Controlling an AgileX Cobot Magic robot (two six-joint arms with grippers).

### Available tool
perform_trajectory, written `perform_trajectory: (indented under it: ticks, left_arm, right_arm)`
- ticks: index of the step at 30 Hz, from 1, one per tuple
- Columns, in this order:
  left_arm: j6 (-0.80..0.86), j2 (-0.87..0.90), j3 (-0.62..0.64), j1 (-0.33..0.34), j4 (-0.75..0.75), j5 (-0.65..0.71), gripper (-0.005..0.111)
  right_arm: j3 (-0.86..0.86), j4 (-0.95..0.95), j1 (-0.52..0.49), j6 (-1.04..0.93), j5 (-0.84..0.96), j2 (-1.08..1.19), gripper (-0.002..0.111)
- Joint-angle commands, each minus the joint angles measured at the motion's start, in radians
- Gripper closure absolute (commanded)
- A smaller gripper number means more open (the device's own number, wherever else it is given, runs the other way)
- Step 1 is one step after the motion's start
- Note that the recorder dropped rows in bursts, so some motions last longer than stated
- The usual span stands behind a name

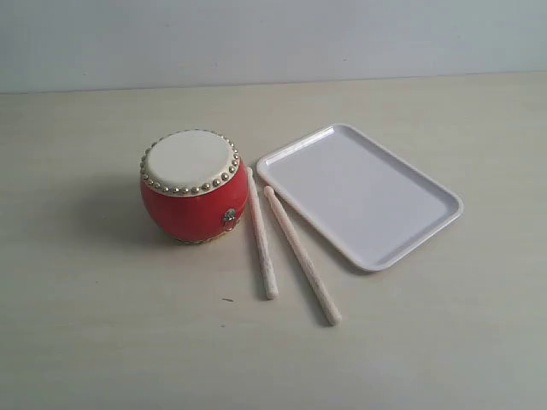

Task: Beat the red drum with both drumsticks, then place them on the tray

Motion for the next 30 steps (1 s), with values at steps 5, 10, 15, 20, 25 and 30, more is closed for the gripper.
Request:
perform_trajectory:
  ticks: [5,10,15,20,25,30]
  left_arm:
    - [-0.005,-0.008,0.003,0.002,0.002,-0.002,0.107]
    - [-0.005,-0.008,0.003,0.002,0.002,-0.002,0.107]
    - [-0.005,-0.008,0.003,0.002,0.002,-0.002,0.107]
    - [-0.005,-0.008,0.003,0.002,0.002,-0.002,0.107]
    - [-0.005,-0.008,0.003,0.002,0.002,-0.002,0.107]
    - [-0.005,-0.008,0.003,0.002,0.002,-0.002,0.107]
  right_arm:
    - [0.005,-0.005,-0.006,0.0,-0.007,-0.007,0.108]
    - [0.005,-0.005,-0.006,0.0,-0.007,-0.007,0.108]
    - [0.005,-0.005,-0.006,0.0,-0.007,-0.007,0.108]
    - [0.005,-0.005,-0.006,0.0,-0.007,-0.007,0.108]
    - [0.005,-0.005,-0.006,0.0,-0.038,-0.007,0.108]
    - [0.005,-0.005,-0.006,0.0,-0.042,-0.007,0.108]
